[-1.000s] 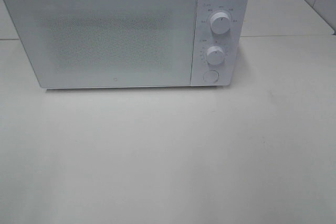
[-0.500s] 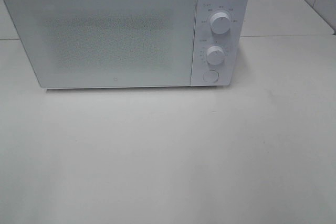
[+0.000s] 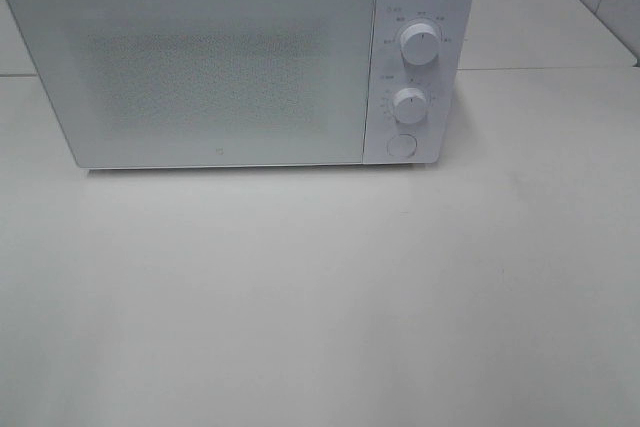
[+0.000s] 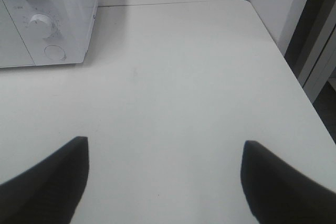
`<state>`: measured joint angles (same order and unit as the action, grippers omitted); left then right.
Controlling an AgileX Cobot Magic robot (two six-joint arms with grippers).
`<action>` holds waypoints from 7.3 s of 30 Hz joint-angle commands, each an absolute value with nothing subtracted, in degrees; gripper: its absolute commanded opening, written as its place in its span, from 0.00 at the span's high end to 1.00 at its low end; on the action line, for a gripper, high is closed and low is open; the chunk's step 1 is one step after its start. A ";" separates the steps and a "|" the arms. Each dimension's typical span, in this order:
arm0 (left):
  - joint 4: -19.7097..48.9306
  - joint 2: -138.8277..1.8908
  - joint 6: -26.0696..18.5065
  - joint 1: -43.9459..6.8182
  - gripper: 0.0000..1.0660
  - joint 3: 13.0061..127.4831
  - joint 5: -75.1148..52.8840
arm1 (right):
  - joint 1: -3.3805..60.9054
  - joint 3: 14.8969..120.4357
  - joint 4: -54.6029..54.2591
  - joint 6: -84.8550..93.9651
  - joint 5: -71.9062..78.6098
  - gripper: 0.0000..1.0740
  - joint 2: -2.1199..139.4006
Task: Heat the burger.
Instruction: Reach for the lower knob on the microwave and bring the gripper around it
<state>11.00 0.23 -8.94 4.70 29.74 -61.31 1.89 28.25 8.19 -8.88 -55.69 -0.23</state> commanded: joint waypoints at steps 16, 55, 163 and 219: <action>11.12 1.26 -8.77 4.47 0.06 29.62 -61.48 | 1.66 28.82 8.48 -8.82 -37.93 0.29 9.68; 11.06 1.26 -8.82 4.47 0.06 29.62 -61.48 | 1.66 20.40 4.81 -5.44 20.51 0.29 49.62; 11.00 1.26 -8.77 4.47 0.06 29.62 -61.48 | 40.11 48.07 -45.44 22.46 66.75 0.29 119.12; 11.00 1.26 -8.77 4.47 0.06 29.62 -61.48 | 38.16 49.79 -32.54 0.57 69.79 1.00 121.07</action>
<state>10.94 0.23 -8.94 4.70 29.74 -61.31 38.27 48.47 -41.42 7.51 67.67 121.52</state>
